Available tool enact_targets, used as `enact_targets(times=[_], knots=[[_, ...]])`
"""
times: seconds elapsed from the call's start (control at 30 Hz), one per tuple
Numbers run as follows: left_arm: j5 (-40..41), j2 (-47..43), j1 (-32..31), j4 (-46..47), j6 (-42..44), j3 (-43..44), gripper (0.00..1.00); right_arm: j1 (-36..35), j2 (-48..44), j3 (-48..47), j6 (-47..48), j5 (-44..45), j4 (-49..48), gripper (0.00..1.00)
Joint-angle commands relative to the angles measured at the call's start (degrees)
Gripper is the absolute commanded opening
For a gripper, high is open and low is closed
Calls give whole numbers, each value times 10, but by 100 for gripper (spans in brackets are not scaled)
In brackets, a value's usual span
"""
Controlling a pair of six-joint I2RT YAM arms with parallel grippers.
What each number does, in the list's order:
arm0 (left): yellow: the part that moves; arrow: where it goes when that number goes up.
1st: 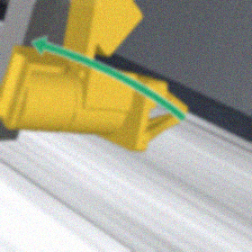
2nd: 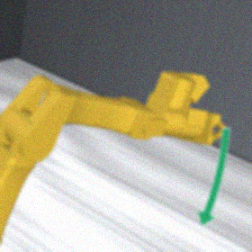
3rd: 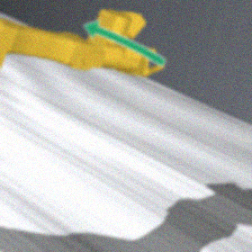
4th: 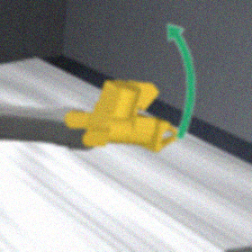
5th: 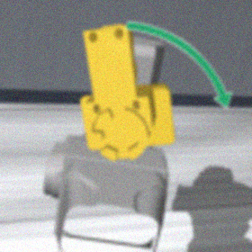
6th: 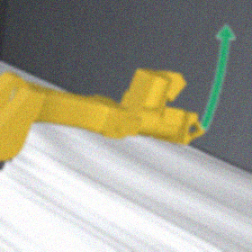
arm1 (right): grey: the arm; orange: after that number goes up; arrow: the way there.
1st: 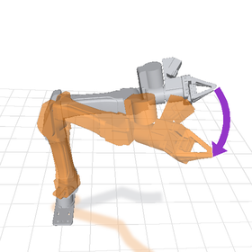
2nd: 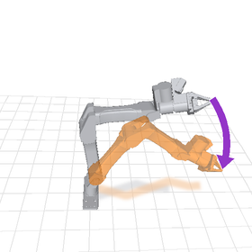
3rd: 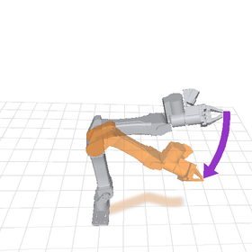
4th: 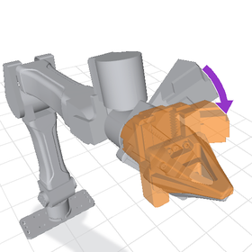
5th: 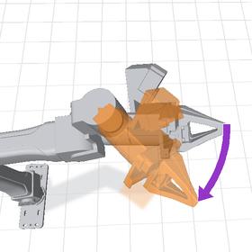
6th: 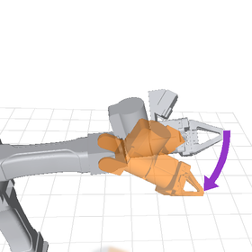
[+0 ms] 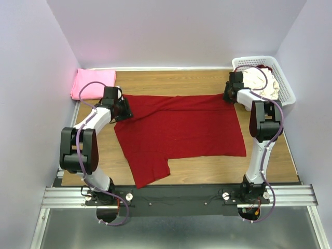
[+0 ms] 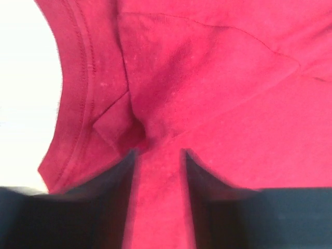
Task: Fold and stack the t-shirts
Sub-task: Fold the tshirt
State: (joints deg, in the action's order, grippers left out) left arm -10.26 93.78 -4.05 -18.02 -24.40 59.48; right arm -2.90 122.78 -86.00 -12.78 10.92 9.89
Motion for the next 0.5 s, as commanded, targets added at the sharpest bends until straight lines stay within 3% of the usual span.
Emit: enact_targets(times=[0.0,0.23,0.37,0.47], knots=[[46,-46,16,33,-15,5,61,4,4,-8,14,16,1,38],[56,52,34,54,-20,119,62,4,4,-8,20,12,2,39],[72,174,34,32,-15,220,50,4,1,-7,21,16,1,39],[78,218,34,31,-12,277,45,4,-1,-4,23,19,1,39]])
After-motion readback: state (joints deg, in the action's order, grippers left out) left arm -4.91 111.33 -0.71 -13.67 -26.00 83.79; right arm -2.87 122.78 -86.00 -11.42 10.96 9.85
